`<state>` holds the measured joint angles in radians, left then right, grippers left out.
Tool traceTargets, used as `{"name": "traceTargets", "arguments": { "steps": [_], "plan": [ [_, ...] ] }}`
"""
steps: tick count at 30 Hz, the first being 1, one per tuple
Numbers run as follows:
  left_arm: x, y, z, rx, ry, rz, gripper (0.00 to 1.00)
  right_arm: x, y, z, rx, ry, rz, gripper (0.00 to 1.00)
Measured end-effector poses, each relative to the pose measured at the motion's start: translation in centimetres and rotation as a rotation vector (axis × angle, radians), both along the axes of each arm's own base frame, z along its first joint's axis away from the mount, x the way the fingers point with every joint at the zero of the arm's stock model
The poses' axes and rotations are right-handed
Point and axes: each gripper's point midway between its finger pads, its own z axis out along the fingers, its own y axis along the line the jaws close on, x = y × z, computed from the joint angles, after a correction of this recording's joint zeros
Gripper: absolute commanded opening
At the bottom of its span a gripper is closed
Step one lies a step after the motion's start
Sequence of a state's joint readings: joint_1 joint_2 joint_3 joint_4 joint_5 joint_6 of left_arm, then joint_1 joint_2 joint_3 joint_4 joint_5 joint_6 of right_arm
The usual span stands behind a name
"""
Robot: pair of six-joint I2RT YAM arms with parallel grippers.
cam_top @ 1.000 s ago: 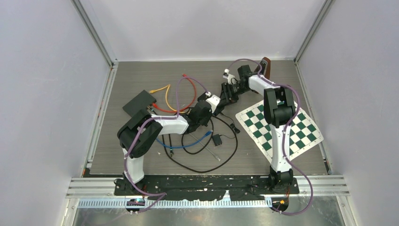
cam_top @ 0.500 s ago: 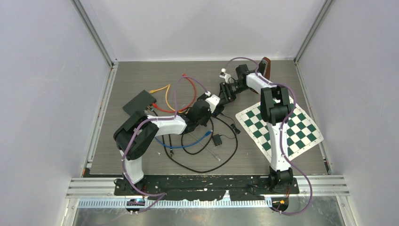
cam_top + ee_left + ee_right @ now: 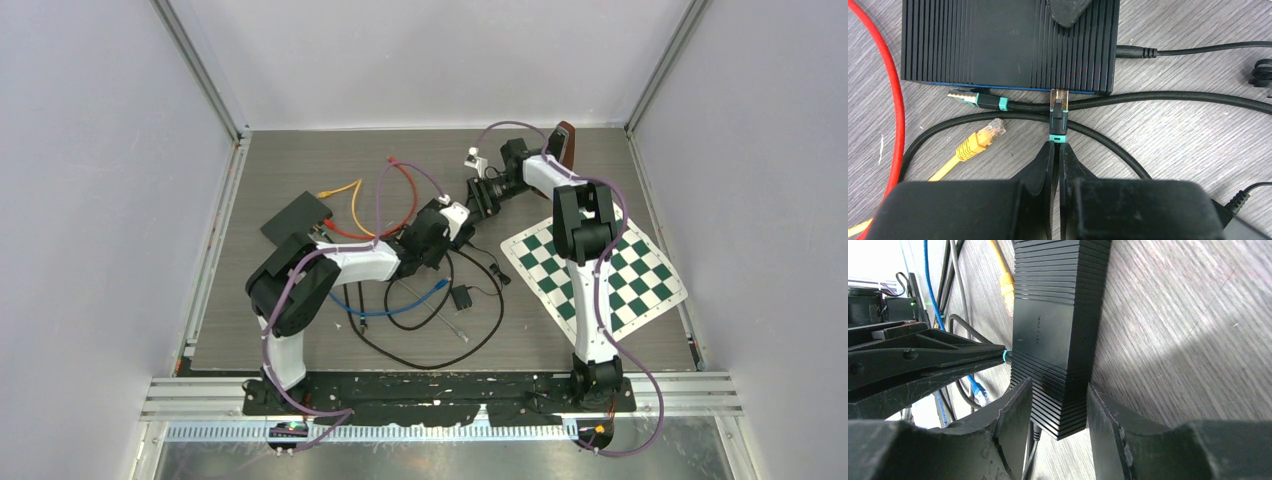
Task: Insert the plug into the switch port
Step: Insert the connector into the switch port.
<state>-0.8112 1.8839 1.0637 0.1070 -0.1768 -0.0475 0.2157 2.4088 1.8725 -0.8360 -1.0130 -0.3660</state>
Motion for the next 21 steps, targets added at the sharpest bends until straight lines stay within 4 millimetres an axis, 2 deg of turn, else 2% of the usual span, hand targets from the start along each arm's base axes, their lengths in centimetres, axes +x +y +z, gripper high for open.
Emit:
{"name": "traceTargets", "arguments": {
  "steps": [21],
  "plan": [
    [0.3, -0.7, 2.2, 0.068, 0.106, -0.063, 0.00, -0.1, 0.2, 0.0, 0.003, -0.035, 0.060, 0.43]
  ]
}}
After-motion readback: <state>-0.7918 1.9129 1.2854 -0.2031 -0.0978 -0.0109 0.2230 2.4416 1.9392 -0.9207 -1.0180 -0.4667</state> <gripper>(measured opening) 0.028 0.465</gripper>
